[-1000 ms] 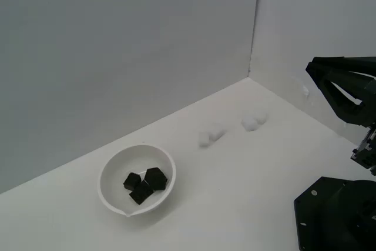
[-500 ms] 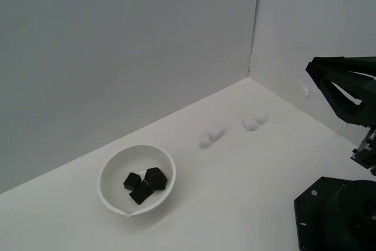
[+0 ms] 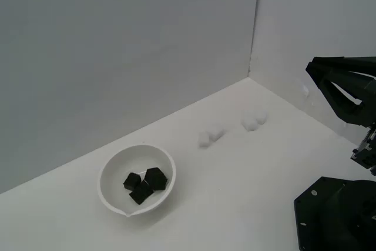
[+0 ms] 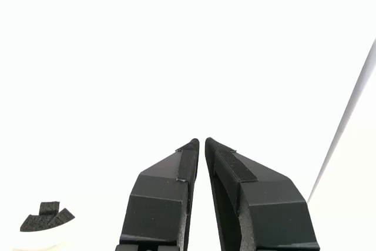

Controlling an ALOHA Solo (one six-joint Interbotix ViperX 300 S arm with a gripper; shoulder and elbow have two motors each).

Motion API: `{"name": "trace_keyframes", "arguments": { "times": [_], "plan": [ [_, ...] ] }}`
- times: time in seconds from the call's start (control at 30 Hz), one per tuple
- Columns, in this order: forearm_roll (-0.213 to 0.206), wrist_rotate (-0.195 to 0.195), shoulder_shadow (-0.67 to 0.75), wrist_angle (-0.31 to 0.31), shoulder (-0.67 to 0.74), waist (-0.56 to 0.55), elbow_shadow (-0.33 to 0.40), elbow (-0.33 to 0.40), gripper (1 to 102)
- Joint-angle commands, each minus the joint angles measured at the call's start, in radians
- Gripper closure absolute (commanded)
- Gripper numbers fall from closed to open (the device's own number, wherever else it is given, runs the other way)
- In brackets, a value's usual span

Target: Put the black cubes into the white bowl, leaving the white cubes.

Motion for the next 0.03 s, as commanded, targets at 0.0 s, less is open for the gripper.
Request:
{"name": "trace_keyframes", "arguments": {
  "times": [0.0],
  "plan": [
    [-0.014,0.009,0.018,0.002,0.017,0.011,-0.003,-0.002,100]
  ]
}}
